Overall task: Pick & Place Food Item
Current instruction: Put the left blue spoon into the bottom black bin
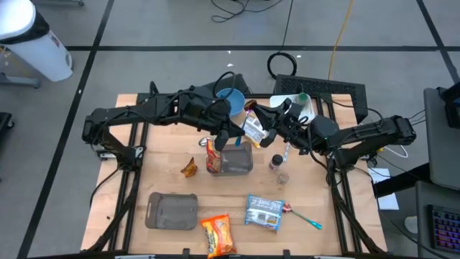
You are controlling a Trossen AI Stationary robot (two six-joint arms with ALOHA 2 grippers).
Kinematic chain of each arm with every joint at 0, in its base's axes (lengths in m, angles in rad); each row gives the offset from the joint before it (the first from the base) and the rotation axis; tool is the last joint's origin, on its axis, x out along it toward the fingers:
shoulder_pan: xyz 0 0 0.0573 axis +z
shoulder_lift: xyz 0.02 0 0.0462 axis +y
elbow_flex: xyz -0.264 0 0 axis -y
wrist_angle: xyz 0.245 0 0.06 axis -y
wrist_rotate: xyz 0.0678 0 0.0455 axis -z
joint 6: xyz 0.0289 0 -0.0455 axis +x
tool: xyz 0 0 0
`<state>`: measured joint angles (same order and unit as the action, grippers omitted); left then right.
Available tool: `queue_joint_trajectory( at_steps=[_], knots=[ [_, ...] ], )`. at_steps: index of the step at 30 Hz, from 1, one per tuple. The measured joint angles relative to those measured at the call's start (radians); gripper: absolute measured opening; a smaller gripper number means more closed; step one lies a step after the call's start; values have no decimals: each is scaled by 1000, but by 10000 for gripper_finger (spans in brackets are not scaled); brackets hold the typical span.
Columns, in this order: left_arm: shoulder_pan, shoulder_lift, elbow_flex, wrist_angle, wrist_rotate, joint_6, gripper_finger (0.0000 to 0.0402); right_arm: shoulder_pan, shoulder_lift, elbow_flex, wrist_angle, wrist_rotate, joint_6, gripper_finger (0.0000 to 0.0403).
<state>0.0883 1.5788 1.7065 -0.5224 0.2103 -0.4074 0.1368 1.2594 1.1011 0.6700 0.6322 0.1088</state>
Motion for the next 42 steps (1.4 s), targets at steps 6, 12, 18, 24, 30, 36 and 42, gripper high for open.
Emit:
queue_joint_trajectory(
  at_steps=[6, 12, 18, 24, 30, 36, 42],
  knots=[
    [0, 1, 0, -3, 0, 29, 8, 0, 0, 0, -5, -5, 1, 1],
    [0, -4, 0, -25, 0, 65, 6, 0, -3, 0, -23, -81, 14, 37],
    [0, -38, 0, -104, 0, 74, 5, 0, -19, 0, -25, -91, 17, 142],
    [-14, -146, 0, -274, -3, 74, 5, 0, -72, 0, -49, -83, -32, 213],
    [-89, -283, 0, -592, -103, -7, 5, 0, -144, 0, -230, -81, -14, 232],
    [-244, -390, 1, -769, -213, -206, 5, 0, -162, 0, -379, -79, 47, 223],
    [-457, -394, -2, -912, -286, -401, 5, 0, -157, 0, -451, -80, 93, 215]
  ],
)
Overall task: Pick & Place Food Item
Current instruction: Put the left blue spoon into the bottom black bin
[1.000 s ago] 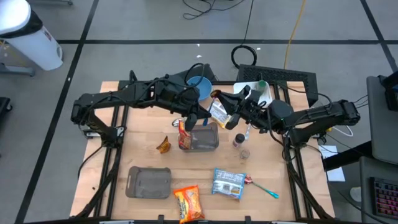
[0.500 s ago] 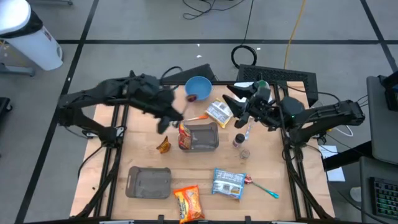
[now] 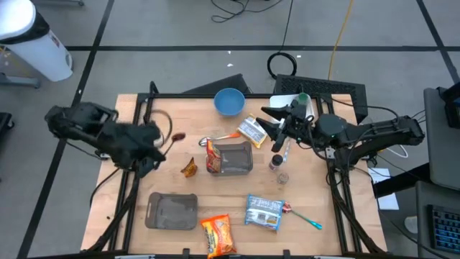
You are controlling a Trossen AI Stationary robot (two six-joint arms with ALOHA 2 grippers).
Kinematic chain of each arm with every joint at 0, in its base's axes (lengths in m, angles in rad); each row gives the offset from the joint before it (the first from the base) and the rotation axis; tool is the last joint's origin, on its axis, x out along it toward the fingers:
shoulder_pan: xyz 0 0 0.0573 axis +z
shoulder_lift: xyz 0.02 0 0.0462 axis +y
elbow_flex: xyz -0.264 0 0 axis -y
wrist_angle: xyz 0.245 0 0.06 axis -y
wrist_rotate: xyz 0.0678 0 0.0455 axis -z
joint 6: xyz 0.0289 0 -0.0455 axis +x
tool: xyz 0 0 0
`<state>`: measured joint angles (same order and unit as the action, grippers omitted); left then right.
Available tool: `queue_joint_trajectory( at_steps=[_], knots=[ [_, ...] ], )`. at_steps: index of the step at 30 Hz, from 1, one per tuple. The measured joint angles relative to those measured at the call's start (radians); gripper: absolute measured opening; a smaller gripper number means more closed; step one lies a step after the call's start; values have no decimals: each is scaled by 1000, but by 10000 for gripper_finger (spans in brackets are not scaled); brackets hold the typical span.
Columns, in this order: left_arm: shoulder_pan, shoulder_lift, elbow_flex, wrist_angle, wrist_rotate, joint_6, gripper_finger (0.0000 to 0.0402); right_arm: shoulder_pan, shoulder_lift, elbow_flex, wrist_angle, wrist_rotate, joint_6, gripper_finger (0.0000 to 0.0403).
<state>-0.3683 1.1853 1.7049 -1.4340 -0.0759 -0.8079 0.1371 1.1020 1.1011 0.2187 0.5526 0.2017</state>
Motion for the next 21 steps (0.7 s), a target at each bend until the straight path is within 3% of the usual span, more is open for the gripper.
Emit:
queue_joint_trajectory(
  at_steps=[9, 14, 21],
  knots=[
    [-209, 145, -4, -17, -5, -54, 5, 0, 16, 0, -16, 56, 2, 214],
    [-255, 232, -4, -81, 57, -19, 5, -3, 38, -1, -15, 77, 14, 211],
    [-282, 275, -43, -74, 68, 19, 5, 0, 63, -1, -9, 75, 59, 214]
  ],
)
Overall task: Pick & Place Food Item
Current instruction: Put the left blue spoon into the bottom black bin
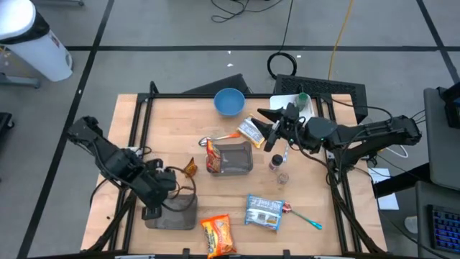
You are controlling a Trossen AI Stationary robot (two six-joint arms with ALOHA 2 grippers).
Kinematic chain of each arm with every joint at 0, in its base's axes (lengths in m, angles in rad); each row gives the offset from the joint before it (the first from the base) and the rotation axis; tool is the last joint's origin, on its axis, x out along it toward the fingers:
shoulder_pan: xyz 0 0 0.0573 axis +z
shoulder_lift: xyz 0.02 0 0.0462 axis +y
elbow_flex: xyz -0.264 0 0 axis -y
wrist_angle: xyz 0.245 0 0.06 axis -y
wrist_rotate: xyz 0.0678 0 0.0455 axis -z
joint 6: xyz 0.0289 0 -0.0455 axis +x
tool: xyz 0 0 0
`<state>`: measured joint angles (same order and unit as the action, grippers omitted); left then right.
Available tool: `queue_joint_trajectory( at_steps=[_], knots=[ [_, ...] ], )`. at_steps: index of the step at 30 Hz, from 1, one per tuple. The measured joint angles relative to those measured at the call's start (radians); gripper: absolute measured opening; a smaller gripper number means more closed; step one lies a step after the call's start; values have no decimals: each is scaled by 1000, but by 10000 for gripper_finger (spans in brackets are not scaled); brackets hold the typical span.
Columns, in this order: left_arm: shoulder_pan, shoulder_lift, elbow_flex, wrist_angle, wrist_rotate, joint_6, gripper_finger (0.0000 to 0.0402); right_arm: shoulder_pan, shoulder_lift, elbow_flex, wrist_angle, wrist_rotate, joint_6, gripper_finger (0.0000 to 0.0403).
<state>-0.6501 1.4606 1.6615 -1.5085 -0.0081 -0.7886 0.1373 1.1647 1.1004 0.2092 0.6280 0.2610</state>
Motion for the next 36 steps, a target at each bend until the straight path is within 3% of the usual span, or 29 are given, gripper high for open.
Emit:
queue_joint_trajectory(
  at_steps=[6, 15, 24, 28, 36],
  knots=[
    [-27, -29, -182, 76, 58, -47, 5, 17, -1, 0, 2, 0, 4, 211],
    [-60, -107, -432, 400, 70, -114, 7, 22, 0, 0, -5, 0, 23, 211],
    [-60, -104, -676, 624, 225, -144, 8, 22, 0, 0, -5, -1, 42, 212],
    [-59, -104, -737, 721, 277, -154, 5, 22, 0, 0, -5, 0, 49, 212],
    [10, -104, -777, 761, 321, -122, 5, 22, 0, 0, -5, -1, 52, 212]
  ],
)
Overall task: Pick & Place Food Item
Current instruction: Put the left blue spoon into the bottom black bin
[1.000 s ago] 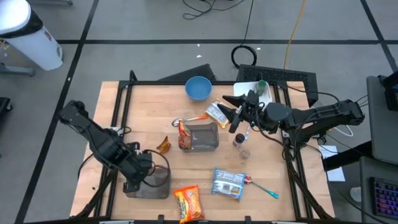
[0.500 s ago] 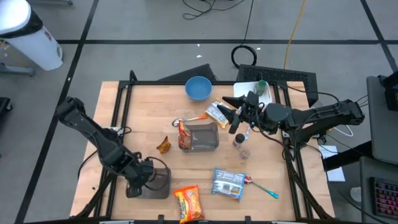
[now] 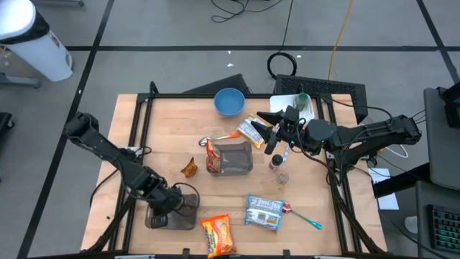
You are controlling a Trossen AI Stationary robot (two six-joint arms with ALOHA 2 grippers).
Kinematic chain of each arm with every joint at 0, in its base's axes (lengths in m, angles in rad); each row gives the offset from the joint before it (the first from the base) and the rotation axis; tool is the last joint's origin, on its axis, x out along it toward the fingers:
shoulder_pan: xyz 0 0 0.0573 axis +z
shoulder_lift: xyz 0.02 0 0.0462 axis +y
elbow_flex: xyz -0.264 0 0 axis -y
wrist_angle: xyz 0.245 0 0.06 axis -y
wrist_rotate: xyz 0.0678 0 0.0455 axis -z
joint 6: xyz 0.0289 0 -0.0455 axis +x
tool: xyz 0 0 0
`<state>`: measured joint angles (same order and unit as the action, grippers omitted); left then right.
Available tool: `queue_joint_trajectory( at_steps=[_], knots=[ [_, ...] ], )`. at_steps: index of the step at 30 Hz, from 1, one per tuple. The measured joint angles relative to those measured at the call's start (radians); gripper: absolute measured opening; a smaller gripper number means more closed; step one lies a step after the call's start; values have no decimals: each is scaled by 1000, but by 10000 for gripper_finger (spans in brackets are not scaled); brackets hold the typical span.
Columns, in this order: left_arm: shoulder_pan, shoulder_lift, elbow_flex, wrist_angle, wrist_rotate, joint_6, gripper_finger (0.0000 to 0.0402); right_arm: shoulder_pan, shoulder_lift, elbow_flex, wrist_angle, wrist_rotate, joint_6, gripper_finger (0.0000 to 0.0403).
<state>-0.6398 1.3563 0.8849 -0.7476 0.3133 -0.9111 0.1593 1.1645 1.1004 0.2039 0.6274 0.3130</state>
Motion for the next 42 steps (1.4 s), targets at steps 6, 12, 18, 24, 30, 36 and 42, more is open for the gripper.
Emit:
queue_joint_trajectory(
  at_steps=[6, 12, 18, 24, 30, 36, 42],
  knots=[
    [58, 0, -27, -2, 70, 31, 7, 2, 0, 0, 0, 0, 0, 212],
    [64, 1, -27, 1, 79, 53, 11, 6, 0, -2, -9, 0, 5, 212],
    [70, 18, -27, 27, 78, 64, 10, 6, 0, -76, 72, 0, 37, 212],
    [70, 31, -38, 50, 80, 62, 6, 6, 0, -180, 218, 0, 98, 212],
    [70, 32, -106, 122, 119, 11, 14, 6, 0, -232, 265, 0, 156, 212],
    [70, 32, -180, 235, 133, -47, 13, 6, 0, -233, 267, 0, 153, 212],
    [72, 32, -240, 331, 137, -75, 6, 6, 0, -233, 267, 0, 147, 206]
  ],
)
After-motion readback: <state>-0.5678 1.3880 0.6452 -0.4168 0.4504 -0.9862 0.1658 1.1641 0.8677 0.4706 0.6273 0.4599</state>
